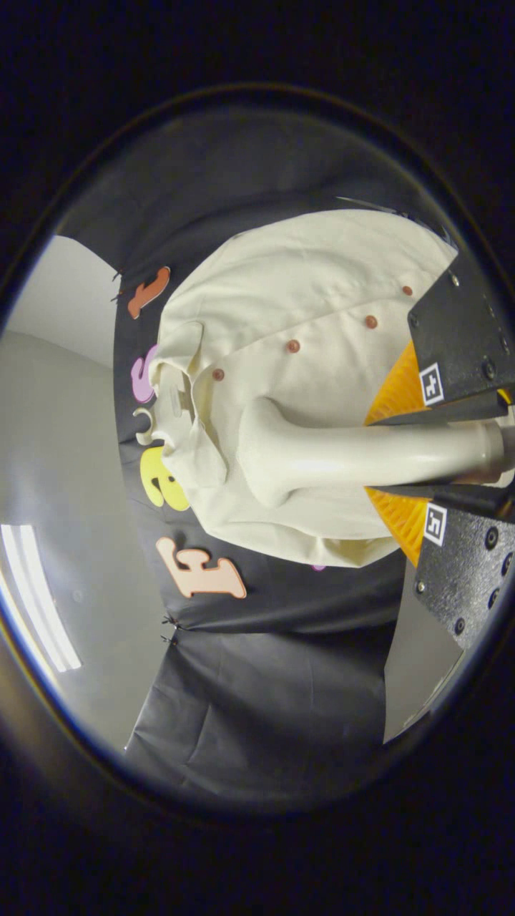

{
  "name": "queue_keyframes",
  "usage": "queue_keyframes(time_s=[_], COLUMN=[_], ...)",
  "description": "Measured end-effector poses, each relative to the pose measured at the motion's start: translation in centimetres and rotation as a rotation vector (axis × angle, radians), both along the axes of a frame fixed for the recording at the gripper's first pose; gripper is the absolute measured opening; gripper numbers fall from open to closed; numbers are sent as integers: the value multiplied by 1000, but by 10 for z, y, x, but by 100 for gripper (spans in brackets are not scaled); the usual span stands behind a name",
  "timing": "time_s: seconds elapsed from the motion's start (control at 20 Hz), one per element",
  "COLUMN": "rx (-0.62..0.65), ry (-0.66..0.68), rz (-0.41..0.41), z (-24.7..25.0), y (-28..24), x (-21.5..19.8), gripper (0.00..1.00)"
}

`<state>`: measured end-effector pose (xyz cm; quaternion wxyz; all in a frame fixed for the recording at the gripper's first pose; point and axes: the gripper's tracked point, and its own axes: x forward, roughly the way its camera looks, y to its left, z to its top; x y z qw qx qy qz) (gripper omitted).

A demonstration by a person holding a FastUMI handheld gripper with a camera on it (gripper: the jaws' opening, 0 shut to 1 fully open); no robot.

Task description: Iron the clothes twice with a garment steamer, once on the left side and once on the right side.

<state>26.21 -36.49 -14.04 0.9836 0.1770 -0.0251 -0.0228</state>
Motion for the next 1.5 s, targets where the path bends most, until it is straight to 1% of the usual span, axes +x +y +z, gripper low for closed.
queue_keyframes(time_s=[0.15, 0.3, 0.7, 1.2, 1.5], rx=[15, 17, 65, 188, 256], ry=[32, 72, 188, 293, 333], rz=[13, 19, 52, 75, 81], z=[-23, -51, -136, -232, -268], y=[5, 9, 22, 38, 41], x=[-6, -20, -51, -93, -115], gripper=[35, 35, 35, 35, 35])
